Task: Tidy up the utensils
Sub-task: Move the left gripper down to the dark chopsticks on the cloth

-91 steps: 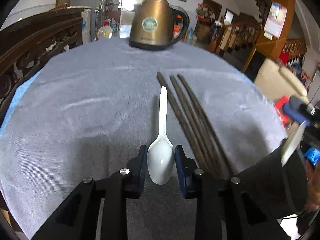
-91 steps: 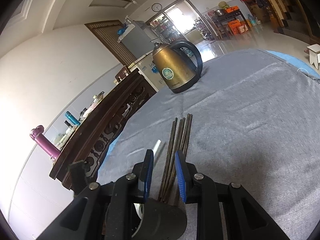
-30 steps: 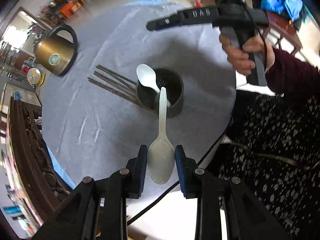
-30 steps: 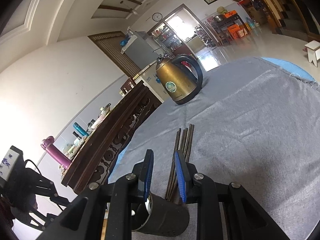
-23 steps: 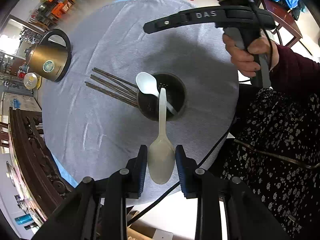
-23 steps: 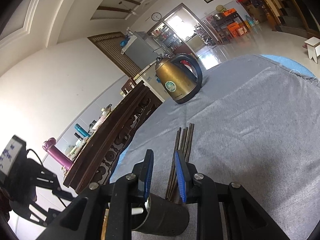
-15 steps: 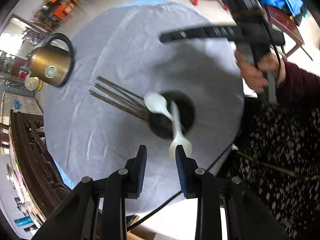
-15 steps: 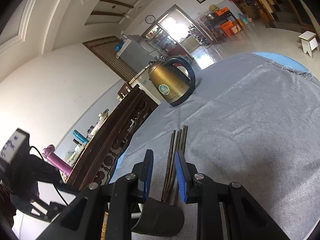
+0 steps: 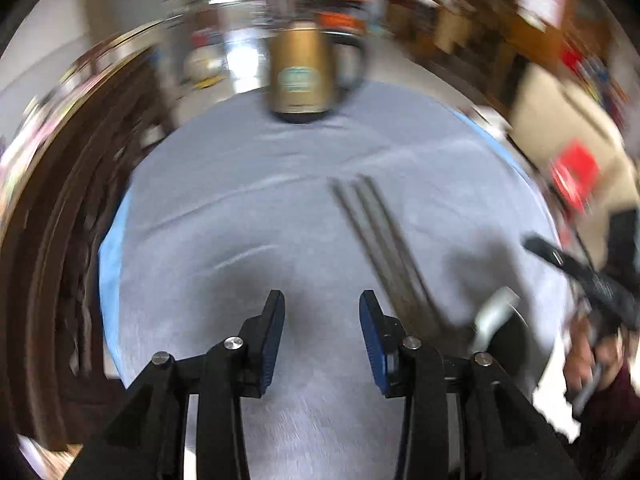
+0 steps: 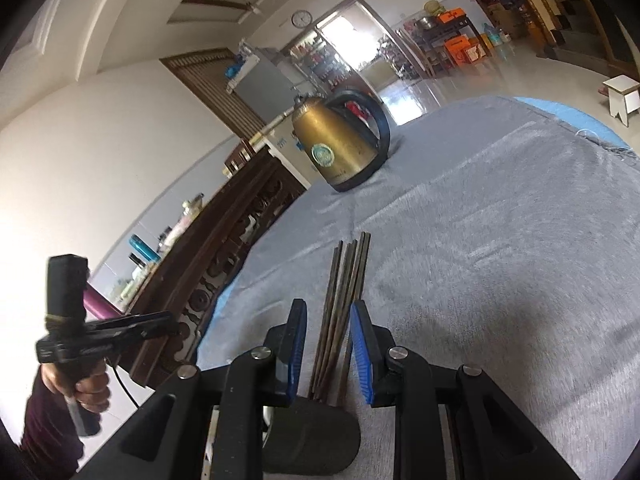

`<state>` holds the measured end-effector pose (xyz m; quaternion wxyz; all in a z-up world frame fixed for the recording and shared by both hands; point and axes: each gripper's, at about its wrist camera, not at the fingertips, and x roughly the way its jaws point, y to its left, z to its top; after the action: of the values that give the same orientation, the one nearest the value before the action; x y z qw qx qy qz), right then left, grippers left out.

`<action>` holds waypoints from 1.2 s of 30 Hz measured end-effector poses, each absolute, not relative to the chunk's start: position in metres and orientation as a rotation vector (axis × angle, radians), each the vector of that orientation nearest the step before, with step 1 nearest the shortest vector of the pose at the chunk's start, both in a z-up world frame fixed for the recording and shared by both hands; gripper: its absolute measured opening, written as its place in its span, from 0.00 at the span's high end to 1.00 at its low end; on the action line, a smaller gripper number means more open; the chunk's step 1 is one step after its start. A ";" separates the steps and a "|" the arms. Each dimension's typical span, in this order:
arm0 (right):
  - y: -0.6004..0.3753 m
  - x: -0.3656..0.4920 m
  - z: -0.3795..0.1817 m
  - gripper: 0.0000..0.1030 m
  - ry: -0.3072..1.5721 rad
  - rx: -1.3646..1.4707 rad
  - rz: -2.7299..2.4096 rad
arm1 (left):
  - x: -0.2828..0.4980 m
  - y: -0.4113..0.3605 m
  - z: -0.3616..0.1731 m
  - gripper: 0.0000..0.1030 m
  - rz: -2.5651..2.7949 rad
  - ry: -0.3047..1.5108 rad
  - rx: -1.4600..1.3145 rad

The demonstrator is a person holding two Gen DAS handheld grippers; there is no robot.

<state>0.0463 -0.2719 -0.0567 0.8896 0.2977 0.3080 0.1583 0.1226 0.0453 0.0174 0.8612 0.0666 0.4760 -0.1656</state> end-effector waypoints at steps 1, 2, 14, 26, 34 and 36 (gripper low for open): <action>-0.269 0.055 -0.059 0.75 0.662 0.603 0.328 | 0.128 0.051 0.012 0.62 -0.320 0.993 0.103; -0.267 0.064 -0.061 0.75 0.685 0.588 0.326 | 0.135 0.056 0.008 0.62 -0.298 0.984 0.058; -0.237 0.193 -0.104 0.75 0.915 0.439 0.300 | 0.208 0.003 -0.057 0.62 -0.234 0.963 0.099; -0.224 0.255 -0.123 0.75 0.985 0.388 0.292 | 0.263 -0.040 -0.105 0.62 -0.276 1.041 0.097; -0.223 0.256 -0.131 0.75 0.997 0.414 0.311 | 0.275 -0.036 -0.115 0.52 -0.264 1.029 0.074; -0.222 0.256 -0.131 0.75 0.996 0.411 0.319 | 0.280 -0.030 -0.119 0.54 -0.227 1.036 0.108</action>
<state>0.2559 -0.2224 -0.1306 0.8464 0.1947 0.4721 0.1514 0.2800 -0.0301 -0.1186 0.8614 0.0517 0.4936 -0.1082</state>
